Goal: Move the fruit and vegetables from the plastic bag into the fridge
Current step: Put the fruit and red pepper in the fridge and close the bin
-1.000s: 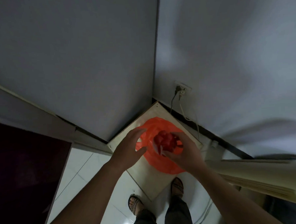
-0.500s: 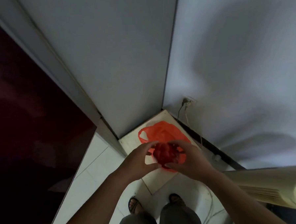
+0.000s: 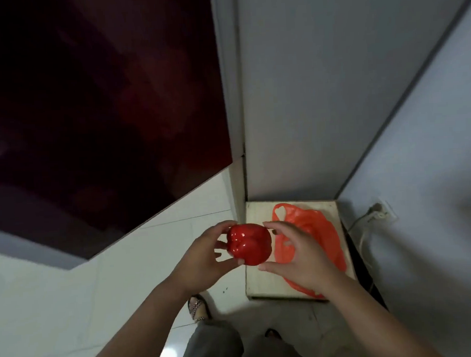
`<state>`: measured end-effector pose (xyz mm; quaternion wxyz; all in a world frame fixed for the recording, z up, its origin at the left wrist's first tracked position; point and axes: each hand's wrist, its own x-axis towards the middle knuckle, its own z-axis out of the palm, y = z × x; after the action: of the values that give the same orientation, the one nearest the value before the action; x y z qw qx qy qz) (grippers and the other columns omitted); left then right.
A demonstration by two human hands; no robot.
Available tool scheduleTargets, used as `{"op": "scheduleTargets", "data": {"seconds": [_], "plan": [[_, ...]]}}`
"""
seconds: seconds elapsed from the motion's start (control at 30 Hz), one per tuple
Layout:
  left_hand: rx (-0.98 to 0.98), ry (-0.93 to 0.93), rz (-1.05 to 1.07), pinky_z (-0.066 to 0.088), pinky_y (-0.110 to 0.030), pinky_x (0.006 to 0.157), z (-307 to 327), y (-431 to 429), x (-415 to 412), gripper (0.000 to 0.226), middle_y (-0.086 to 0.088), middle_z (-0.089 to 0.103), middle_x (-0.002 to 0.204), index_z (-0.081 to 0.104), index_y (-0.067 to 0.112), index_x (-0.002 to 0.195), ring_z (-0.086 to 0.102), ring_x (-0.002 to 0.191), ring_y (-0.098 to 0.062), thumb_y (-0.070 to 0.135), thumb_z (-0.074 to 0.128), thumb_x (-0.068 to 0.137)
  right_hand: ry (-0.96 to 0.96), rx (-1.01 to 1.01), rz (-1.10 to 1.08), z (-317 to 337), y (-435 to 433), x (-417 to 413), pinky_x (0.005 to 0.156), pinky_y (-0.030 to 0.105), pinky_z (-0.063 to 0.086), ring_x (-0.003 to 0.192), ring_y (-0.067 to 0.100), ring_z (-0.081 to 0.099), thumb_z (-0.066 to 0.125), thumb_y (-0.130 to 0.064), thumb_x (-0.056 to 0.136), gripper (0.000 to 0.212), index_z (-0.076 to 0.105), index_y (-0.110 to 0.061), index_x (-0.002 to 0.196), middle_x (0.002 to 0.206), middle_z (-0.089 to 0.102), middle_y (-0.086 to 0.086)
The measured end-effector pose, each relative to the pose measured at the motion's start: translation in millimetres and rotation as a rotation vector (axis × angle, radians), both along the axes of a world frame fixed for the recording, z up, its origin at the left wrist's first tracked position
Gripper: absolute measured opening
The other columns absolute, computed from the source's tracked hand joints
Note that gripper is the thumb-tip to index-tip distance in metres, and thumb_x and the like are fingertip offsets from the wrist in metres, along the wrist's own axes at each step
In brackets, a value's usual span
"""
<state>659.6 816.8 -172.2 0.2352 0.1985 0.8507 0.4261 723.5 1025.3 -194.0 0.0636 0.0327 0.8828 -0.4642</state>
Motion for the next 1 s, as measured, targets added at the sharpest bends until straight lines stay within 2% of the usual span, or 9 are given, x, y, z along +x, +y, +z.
{"op": "scheduleTargets", "data": {"seconds": [0.1, 0.2, 0.27, 0.37, 0.47, 0.67, 0.77, 0.87, 1.0], "plan": [[0.084, -0.061, 0.231, 0.053, -0.023, 0.083, 12, -37, 25, 0.063, 0.016, 0.051, 0.120, 0.043, 0.042, 0.123, 0.060, 0.101, -0.009, 0.028, 0.077, 0.072, -0.007, -0.101, 0.056, -1, -24, -5, 0.095, 0.023, 0.044, 0.115, -0.006, 0.045, 0.081, -0.052, 0.057, 0.080, 0.042, -0.048, 0.126, 0.128, 0.046, -0.029], [0.196, -0.106, 0.408, 0.055, -0.023, 0.080, 24, -70, 48, 0.062, 0.011, 0.056, 0.120, 0.046, 0.037, 0.124, 0.064, 0.101, -0.011, 0.028, 0.077, 0.071, 0.000, -0.178, 0.142, 11, -54, -12, 0.090, 0.014, 0.043, 0.113, -0.012, 0.044, 0.085, -0.042, 0.058, 0.075, 0.042, -0.054, 0.118, 0.125, 0.047, -0.031], [0.257, -0.129, 0.485, 0.055, -0.025, 0.081, 30, -90, 61, 0.062, 0.008, 0.058, 0.120, 0.047, 0.035, 0.124, 0.065, 0.101, -0.012, 0.029, 0.077, 0.070, -0.013, -0.225, 0.205, 20, -75, -17, 0.089, 0.014, 0.045, 0.113, -0.010, 0.047, 0.085, -0.041, 0.056, 0.073, 0.043, -0.055, 0.114, 0.123, 0.049, -0.031], [0.331, -0.160, 0.567, 0.054, -0.029, 0.084, 33, -120, 77, 0.062, 0.005, 0.060, 0.120, 0.048, 0.032, 0.124, 0.066, 0.101, -0.015, 0.028, 0.076, 0.069, -0.039, -0.294, 0.298, 30, -110, -25, 0.089, 0.019, 0.047, 0.113, -0.005, 0.051, 0.083, -0.045, 0.053, 0.074, 0.048, -0.047, 0.118, 0.121, 0.055, -0.024], [0.373, -0.175, 0.639, 0.054, -0.032, 0.086, 33, -156, 89, 0.062, 0.005, 0.060, 0.120, 0.048, 0.032, 0.123, 0.066, 0.101, -0.016, 0.029, 0.077, 0.068, -0.064, -0.332, 0.376, 35, -152, -30, 0.089, 0.021, 0.048, 0.112, -0.004, 0.053, 0.084, -0.035, 0.058, 0.069, 0.050, -0.041, 0.118, 0.120, 0.057, -0.021], [0.289, -0.130, 0.732, 0.053, -0.024, 0.086, 24, -260, 108, 0.063, 0.012, 0.058, 0.120, 0.049, 0.034, 0.120, 0.061, 0.105, -0.006, 0.026, 0.082, 0.067, -0.124, -0.325, 0.513, 35, -262, -36, 0.090, 0.032, 0.052, 0.112, 0.002, 0.055, 0.084, -0.023, 0.065, 0.064, 0.054, -0.034, 0.120, 0.119, 0.059, -0.017], [0.267, -0.099, 0.734, 0.052, -0.026, 0.089, 22, -326, 110, 0.064, 0.015, 0.059, 0.117, 0.049, 0.037, 0.119, 0.060, 0.103, -0.001, 0.028, 0.083, 0.065, -0.138, -0.330, 0.529, 34, -333, -37, 0.086, 0.035, 0.054, 0.109, 0.003, 0.057, 0.083, -0.016, 0.065, 0.060, 0.057, -0.035, 0.116, 0.115, 0.060, -0.019], [0.246, -0.088, 0.739, 0.052, -0.026, 0.088, 22, -396, 108, 0.060, 0.020, 0.058, 0.114, 0.049, 0.040, 0.117, 0.060, 0.102, -0.001, 0.037, 0.081, 0.066, -0.132, -0.311, 0.527, 39, -403, -38, 0.085, 0.033, 0.055, 0.110, 0.001, 0.055, 0.082, -0.016, 0.065, 0.058, 0.058, -0.038, 0.112, 0.113, 0.059, -0.022], [0.094, 0.001, 0.666, 0.046, -0.014, 0.085, 28, -477, 101, 0.058, 0.027, 0.052, 0.112, 0.045, 0.043, 0.114, 0.054, 0.102, 0.007, 0.039, 0.079, 0.067, -0.051, -0.200, 0.606, 53, -486, -44, 0.084, 0.026, 0.053, 0.110, 0.002, 0.053, 0.082, -0.021, 0.065, 0.058, 0.057, -0.040, 0.114, 0.118, 0.054, -0.022]]}}
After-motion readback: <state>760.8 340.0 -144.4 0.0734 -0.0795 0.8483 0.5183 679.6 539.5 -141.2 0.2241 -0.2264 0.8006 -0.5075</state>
